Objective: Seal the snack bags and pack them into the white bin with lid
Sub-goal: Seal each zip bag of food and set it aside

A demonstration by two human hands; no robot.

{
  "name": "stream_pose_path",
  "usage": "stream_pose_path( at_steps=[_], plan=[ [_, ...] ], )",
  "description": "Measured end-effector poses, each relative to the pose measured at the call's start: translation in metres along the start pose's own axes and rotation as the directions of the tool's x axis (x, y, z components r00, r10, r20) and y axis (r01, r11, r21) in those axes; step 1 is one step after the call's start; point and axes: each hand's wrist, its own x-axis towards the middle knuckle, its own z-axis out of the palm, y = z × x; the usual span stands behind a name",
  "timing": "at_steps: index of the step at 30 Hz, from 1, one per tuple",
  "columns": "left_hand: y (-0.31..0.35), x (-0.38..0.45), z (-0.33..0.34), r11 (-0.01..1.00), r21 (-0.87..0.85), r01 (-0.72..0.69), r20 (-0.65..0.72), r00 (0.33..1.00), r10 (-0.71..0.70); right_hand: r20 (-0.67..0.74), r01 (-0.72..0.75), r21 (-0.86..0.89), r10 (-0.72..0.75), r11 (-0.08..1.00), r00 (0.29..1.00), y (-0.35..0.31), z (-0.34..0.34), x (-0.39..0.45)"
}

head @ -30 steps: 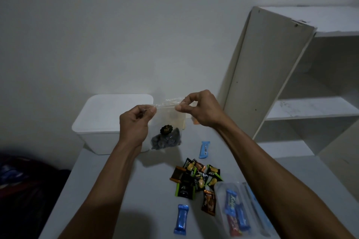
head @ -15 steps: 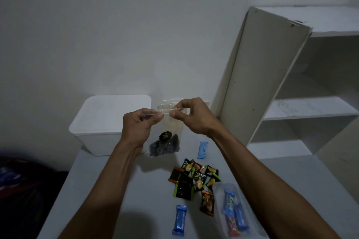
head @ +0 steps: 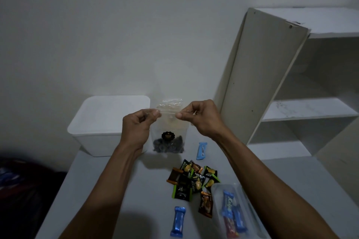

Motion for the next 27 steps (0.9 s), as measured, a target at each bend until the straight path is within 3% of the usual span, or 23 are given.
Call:
stream_pose_path(
  at_steps=[6,13,15,19,22,27],
  plan=[
    [0.000,-0.001,0.001,1.000,-0.019,0.005,-0.008,1.000,-0.005,0.124,-0.023,0.028,0.019,0.999,0.992,-0.002,-0.013,0.000],
    [0.003,-0.002,0.007,0.989,0.117,-0.093,0.140,0.987,0.076,0.300,-0.030,-0.105,0.060,0.994,0.952,-0.017,-0.014,0.013],
    [0.001,-0.001,0.010,0.982,0.154,-0.106,0.085,0.992,0.093,0.321,-0.039,-0.126,0.078,0.991,0.944,-0.017,-0.011,0.014],
    [0.002,-0.008,0.020,0.981,0.195,0.002,-0.206,0.978,0.039,0.220,-0.029,-0.146,0.061,0.989,0.974,-0.010,0.002,0.011],
    [0.005,-0.019,0.030,0.963,0.242,0.117,-0.213,0.975,-0.064,0.192,-0.004,-0.185,0.040,0.983,0.981,-0.005,0.014,0.005],
    [0.003,-0.021,0.032,0.964,0.200,0.177,-0.222,0.966,-0.132,0.156,-0.030,-0.185,0.060,0.982,0.986,0.003,0.024,0.003]
  ],
)
